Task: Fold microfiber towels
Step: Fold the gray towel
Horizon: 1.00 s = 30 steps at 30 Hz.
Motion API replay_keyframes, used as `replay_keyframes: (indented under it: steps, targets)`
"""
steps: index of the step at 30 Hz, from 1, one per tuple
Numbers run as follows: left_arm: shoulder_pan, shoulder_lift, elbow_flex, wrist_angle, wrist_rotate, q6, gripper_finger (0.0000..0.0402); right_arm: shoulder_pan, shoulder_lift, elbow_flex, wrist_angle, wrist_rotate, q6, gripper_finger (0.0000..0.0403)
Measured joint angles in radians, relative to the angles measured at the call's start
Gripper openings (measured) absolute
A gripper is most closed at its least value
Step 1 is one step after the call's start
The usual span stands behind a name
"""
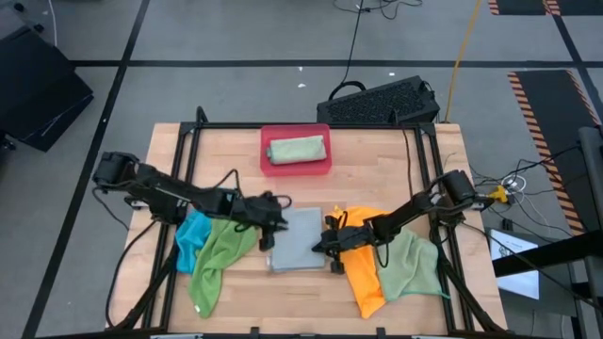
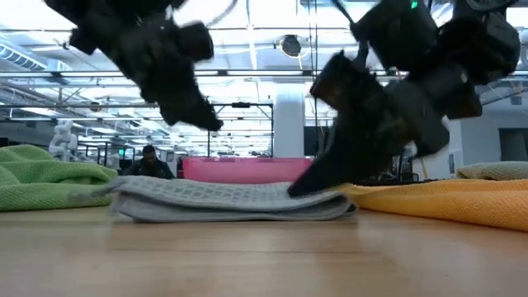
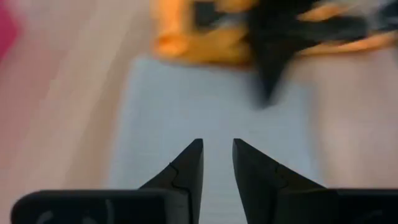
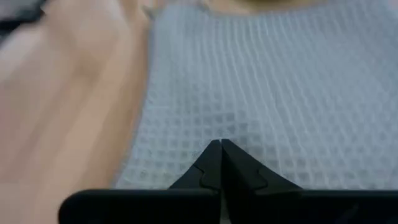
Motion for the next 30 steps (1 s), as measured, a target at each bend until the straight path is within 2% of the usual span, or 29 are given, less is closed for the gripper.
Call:
replay_keyframes:
  steps: [2,6,13,18,25,30]
  targets:
    - [0.033,0.007,-0.005,-0.078,-0.008,-0.004,0.0088,0.000,-0.041,0.001,-0.027,0.000,-0.014,0.0000]
    - [0.075,0.062,-0.005,-0.133,-0.011,-0.024,0.0102,0.000,-0.111,0.001,-0.112,0.001,-0.028,0.0000]
    - [0.083,0.145,-0.007,-0.095,-0.042,0.011,0.0185,-0.029,-0.216,0.000,-0.267,0.002,-0.086,0.0000]
    - [0.100,0.151,-0.005,-0.071,-0.047,0.043,0.0232,-0.077,-0.260,0.001,-0.294,0.004,-0.126,0.0000]
    - [0.123,0.079,-0.003,-0.070,-0.009,0.099,0.0246,-0.174,-0.253,0.001,-0.321,-0.001,-0.106,0.0000]
    - [0.162,0.053,-0.002,-0.091,-0.018,0.152,0.0246,-0.268,-0.254,0.002,-0.330,-0.072,0.041,0.0020]
